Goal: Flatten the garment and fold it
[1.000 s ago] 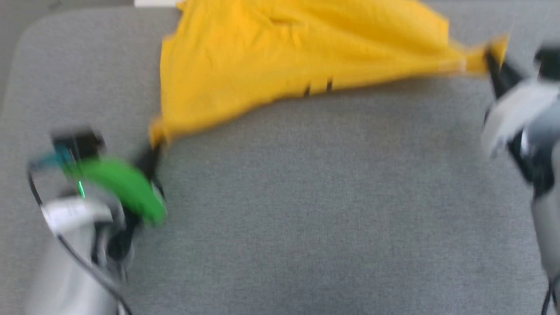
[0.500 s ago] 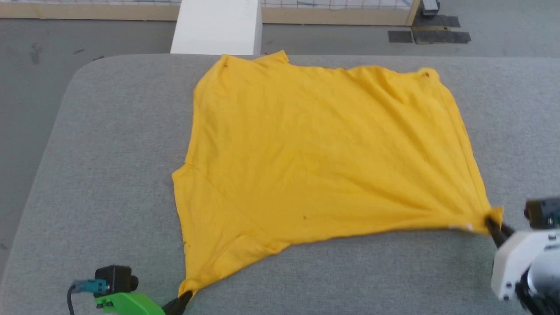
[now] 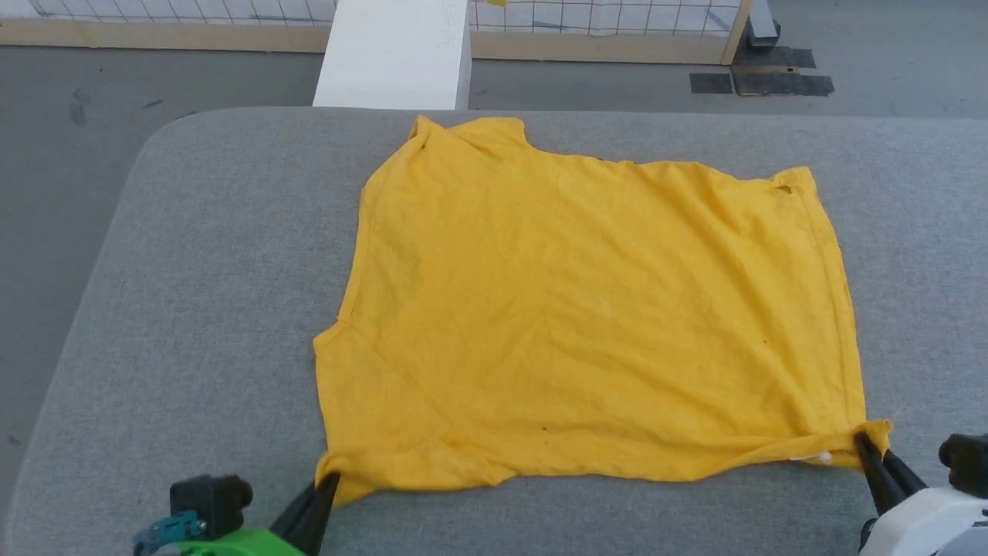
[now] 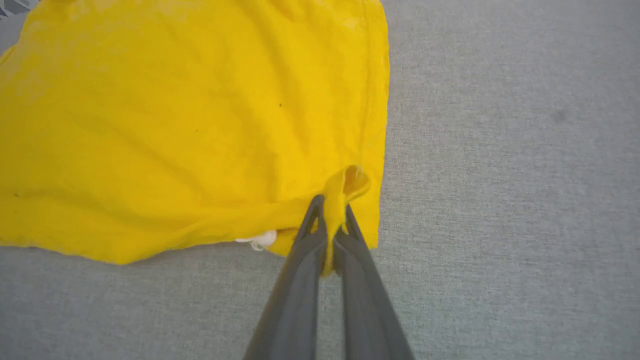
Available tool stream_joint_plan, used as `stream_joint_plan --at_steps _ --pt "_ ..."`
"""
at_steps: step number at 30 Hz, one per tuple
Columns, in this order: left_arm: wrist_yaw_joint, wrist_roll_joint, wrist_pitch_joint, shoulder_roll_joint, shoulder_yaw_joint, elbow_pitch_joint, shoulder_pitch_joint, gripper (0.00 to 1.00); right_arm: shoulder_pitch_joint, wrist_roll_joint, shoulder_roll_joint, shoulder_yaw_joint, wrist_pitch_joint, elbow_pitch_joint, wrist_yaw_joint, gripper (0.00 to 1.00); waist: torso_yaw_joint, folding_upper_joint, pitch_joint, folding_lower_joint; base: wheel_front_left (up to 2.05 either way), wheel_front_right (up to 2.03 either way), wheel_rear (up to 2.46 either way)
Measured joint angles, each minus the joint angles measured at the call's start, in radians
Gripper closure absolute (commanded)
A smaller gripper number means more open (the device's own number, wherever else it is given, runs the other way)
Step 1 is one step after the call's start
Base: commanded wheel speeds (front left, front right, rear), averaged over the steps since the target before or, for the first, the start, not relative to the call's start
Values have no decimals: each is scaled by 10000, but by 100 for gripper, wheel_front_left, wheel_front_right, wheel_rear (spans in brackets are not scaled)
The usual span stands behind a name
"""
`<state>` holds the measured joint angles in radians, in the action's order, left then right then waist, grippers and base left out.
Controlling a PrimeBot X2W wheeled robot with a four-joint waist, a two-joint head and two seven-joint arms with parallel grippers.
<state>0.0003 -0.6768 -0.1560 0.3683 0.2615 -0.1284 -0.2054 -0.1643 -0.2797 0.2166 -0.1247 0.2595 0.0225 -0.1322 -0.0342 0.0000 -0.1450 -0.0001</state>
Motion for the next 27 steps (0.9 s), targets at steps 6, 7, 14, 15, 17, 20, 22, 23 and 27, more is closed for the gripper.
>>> stream_joint_plan --at_steps 6,7,14,15,17,20,22,23,27 --pt "-98 997 1532 -558 267 242 1207 100 199 29 -19 318 -1398 -449 0 100 44 0 35 0 0 0 0" --pt "-128 1085 1639 -575 299 301 1471 100 326 54 -6 360 -1461 -516 0 100 56 0 25 0 0 0 0" --pt "-506 1496 1616 -558 445 1022 3545 100 1674 73 380 802 -1281 -878 0 100 138 0 -234 0 0 0 0" --pt "-591 1496 1523 -531 451 1187 3905 100 1923 73 431 859 -1225 -934 0 100 154 0 -303 0 0 0 0" --pt "-721 1473 1317 -462 449 1501 4551 100 2403 63 529 968 -1080 -1062 0 100 188 0 -452 0 0 0 0" --pt "-915 1373 890 -284 472 2090 5580 100 3208 58 698 1101 -750 -1377 0 100 260 0 -755 0 0 0 0" --pt "-999 1269 548 -151 481 2520 6239 100 3676 61 748 1114 -422 -1544 0 100 310 0 -991 0 0 0 0" --pt "-1028 1208 416 -109 466 2704 6487 100 3857 61 763 1133 -282 -1628 0 100 331 0 -1091 0 0 0 0" --pt "-1112 905 -330 178 474 3685 7598 100 4755 111 828 1141 359 -2178 0 100 440 0 -1605 0 0 0 0"
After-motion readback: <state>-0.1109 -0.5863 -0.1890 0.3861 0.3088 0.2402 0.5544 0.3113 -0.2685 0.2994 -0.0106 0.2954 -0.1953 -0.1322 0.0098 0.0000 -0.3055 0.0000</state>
